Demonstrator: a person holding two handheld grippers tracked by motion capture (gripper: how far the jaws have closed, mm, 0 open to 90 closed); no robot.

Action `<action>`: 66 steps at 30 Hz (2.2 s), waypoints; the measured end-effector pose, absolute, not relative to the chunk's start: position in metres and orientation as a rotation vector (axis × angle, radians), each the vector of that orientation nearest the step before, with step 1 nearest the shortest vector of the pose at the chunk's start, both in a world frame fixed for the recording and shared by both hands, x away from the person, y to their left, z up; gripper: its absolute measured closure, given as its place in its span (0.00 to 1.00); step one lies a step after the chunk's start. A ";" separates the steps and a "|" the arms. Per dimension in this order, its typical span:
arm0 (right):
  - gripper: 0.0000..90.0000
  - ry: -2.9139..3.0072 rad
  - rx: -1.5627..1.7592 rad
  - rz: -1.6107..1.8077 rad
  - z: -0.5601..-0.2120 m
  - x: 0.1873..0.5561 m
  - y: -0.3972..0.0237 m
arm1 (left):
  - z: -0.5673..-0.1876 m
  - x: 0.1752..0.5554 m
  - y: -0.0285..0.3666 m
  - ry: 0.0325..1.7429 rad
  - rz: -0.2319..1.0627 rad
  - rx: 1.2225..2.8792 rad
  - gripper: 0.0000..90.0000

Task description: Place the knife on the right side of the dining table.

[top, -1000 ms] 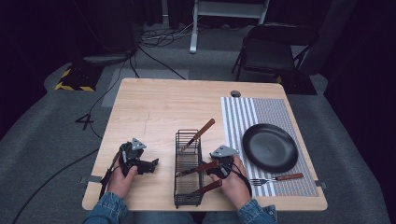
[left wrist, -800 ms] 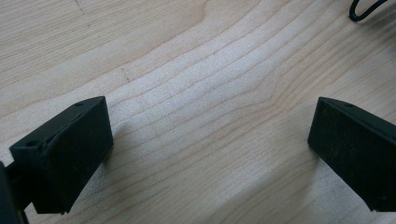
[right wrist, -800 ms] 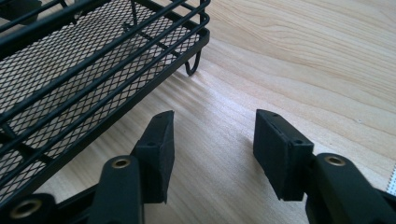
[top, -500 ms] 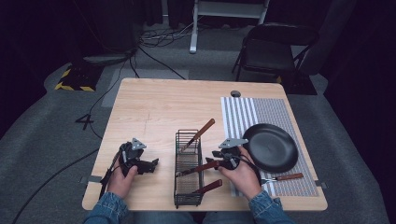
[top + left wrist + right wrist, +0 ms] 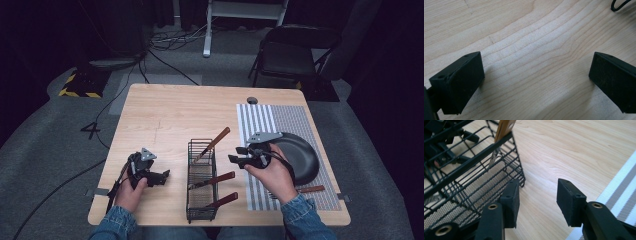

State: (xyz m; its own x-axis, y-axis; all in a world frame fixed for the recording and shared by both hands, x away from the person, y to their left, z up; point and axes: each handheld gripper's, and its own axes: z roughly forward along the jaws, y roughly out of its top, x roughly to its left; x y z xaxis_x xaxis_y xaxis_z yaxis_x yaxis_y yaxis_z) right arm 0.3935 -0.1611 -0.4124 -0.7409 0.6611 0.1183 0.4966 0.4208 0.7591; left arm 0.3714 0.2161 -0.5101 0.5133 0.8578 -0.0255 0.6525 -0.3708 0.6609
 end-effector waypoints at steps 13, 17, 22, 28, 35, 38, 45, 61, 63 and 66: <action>0.57 2.501 0.957 1.293 -0.376 0.406 -0.148 | -0.510 0.371 0.216 1.227 0.432 2.140 0.00; 0.56 2.502 0.928 1.323 -0.368 0.409 -0.144 | -0.510 0.371 0.216 1.227 0.431 2.140 0.00; 0.59 2.492 0.945 1.339 -0.359 0.415 -0.140 | -0.510 0.371 0.216 1.227 0.432 2.140 0.00; 0.67 2.491 1.012 1.293 -0.351 0.417 -0.134 | -0.510 0.371 0.216 1.227 0.431 2.140 0.00; 0.69 2.494 1.011 1.273 -0.348 0.421 -0.128 | -0.510 0.371 0.216 1.227 0.432 2.140 0.00; 0.70 2.488 1.001 1.279 -0.349 0.421 -0.127 | -0.510 0.371 0.216 1.227 0.432 2.140 0.00; 0.78 2.492 0.957 1.306 -0.345 0.420 -0.127 | -0.510 0.371 0.216 1.227 0.432 2.140 0.00; 0.90 2.519 0.824 1.474 -0.325 0.405 -0.123 | -0.510 0.371 0.216 1.227 0.432 2.140 0.00; 0.90 2.504 0.812 1.477 -0.321 0.403 -0.124 | -0.510 0.371 0.216 1.227 0.432 2.140 0.00; 0.90 2.490 0.809 1.498 -0.313 0.401 -0.126 | -0.510 0.371 0.216 1.226 0.431 2.140 0.00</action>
